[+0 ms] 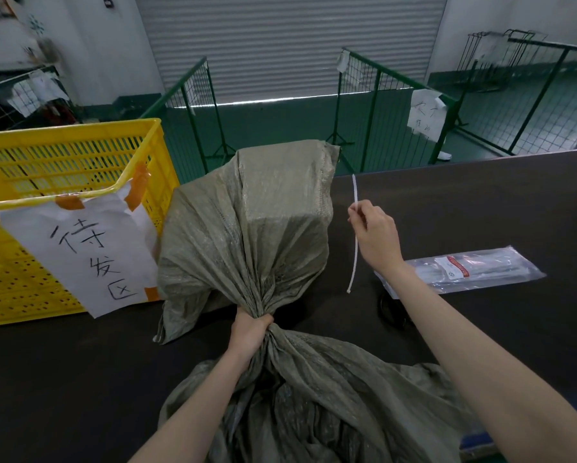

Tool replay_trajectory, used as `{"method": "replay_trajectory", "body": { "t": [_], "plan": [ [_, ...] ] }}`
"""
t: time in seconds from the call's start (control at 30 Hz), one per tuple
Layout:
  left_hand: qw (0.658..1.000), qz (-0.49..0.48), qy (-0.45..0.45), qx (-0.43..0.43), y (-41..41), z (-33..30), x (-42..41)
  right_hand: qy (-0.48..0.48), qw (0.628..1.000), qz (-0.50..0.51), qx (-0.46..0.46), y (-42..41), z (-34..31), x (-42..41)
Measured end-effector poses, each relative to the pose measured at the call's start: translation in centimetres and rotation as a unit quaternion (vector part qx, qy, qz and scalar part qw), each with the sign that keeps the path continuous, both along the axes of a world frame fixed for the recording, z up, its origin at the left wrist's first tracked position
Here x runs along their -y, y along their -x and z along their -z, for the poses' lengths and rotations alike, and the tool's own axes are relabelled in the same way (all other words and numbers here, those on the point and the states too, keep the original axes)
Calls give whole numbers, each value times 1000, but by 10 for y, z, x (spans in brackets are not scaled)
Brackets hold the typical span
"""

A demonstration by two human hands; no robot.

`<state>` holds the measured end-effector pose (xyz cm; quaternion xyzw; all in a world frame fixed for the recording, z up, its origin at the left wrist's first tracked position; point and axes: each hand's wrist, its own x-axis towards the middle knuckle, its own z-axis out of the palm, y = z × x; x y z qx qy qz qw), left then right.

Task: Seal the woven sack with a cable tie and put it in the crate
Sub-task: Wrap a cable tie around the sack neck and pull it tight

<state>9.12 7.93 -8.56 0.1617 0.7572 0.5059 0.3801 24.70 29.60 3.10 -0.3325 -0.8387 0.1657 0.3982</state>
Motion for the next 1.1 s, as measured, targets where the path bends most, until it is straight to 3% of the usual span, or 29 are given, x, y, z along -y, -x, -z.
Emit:
{"method": "replay_trajectory", "body": {
  "t": [0.2,0.37,0.53,0.7,0.83,0.93,1.03,1.1],
  "plan": [
    [1000,-6,2,-5,1,3,-2,105,992,-7,65,1,46,-1],
    [1000,-11,-2,-7,-1,0,-1,241,956,-39,162,-3,80,4],
    [1000,-6,-13,-1,-1,0,1,263,953,-124,88,-6,61,24],
    [1000,-7,-21,-1,-1,-3,1,348,902,-249,59,-16,37,38],
    [1000,-18,-23,10,-2,-4,0,447,838,-272,155,-27,43,37],
    [999,-24,-42,20,-4,-7,2,463,798,-248,296,-27,47,35],
    [997,-15,-70,18,-5,-7,5,422,785,-169,420,-26,55,28],
    [997,-20,-72,11,-5,-7,6,395,796,-115,444,-27,60,23]
  ]
}}
